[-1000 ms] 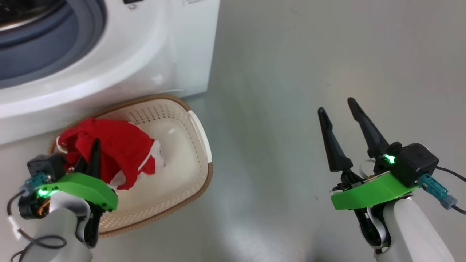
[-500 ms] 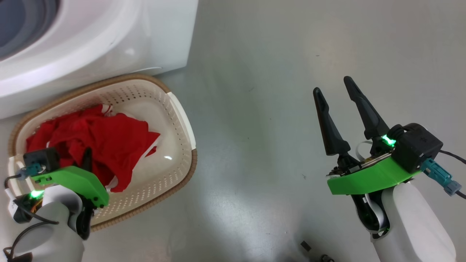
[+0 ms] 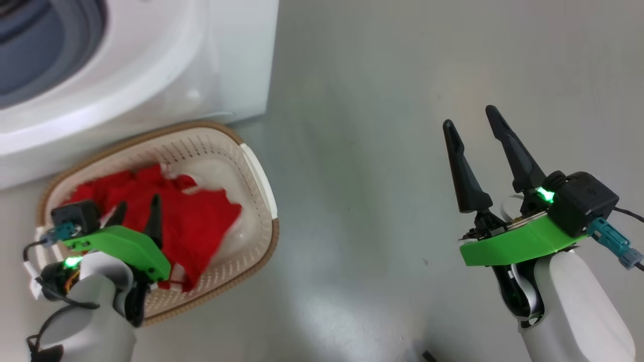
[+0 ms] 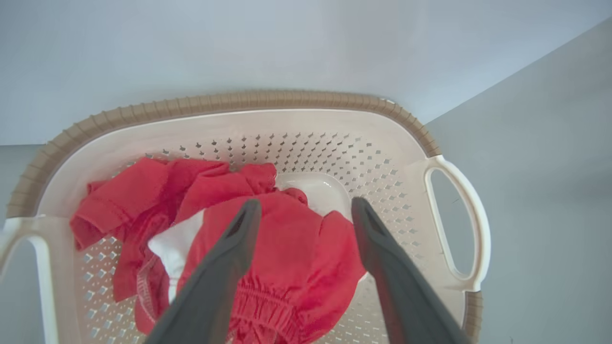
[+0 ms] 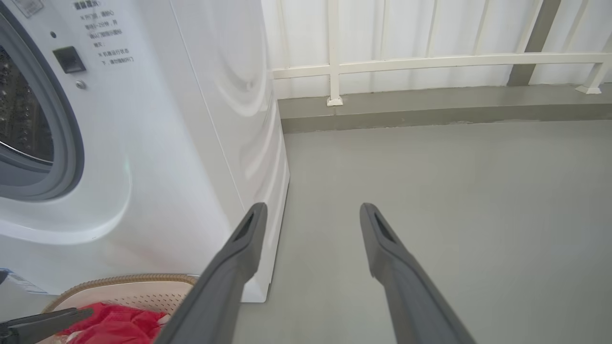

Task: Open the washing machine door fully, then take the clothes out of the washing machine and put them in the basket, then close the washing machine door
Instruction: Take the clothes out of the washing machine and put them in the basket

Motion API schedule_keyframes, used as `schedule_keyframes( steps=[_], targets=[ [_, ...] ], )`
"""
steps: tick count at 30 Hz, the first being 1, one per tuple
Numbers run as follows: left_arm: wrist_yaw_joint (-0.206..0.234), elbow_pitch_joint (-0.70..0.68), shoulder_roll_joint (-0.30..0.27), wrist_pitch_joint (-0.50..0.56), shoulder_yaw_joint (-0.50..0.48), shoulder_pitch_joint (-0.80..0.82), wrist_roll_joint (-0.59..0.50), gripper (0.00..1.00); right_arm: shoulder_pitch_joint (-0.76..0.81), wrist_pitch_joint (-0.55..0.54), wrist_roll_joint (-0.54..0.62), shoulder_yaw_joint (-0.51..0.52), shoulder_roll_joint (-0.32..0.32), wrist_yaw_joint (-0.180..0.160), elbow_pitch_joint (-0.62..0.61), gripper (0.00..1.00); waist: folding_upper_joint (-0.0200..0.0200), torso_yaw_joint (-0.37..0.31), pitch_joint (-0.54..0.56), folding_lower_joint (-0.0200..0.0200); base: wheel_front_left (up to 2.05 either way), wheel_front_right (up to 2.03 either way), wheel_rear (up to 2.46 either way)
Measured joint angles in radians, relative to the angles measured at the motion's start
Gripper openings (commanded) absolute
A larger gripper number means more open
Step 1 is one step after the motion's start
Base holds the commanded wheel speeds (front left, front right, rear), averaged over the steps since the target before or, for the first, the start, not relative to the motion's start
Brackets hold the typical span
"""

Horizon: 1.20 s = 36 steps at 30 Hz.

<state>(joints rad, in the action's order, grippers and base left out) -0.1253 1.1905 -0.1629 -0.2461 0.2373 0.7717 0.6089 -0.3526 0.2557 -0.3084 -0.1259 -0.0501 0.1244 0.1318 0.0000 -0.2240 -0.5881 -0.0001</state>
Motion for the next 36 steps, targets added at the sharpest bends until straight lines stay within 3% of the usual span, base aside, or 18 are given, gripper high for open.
schedule_keyframes(
  steps=[9,23,36],
  targets=[
    [0.0,-0.18,-0.002,-0.003,-0.035,-0.116,0.001,1.0,0.042,0.0,0.054,0.045,0.0,0.0,0.023,1.0,0.0,0.042,0.118,0.0,0.0,0.0,0.0],
    [0.0,-0.441,0.035,-0.003,-0.172,-0.334,-0.142,1.0,0.137,0.0,0.081,0.107,0.0,0.0,0.052,1.0,0.0,0.11,0.322,0.0,0.0,0.0,0.0],
    [0.002,-0.714,0.084,-0.003,-0.295,-0.525,-0.283,1.0,0.226,0.0,0.1,0.14,0.002,0.0,0.057,1.0,0.0,0.133,0.487,0.0,0.0,0.0,0.0]
  ],
)
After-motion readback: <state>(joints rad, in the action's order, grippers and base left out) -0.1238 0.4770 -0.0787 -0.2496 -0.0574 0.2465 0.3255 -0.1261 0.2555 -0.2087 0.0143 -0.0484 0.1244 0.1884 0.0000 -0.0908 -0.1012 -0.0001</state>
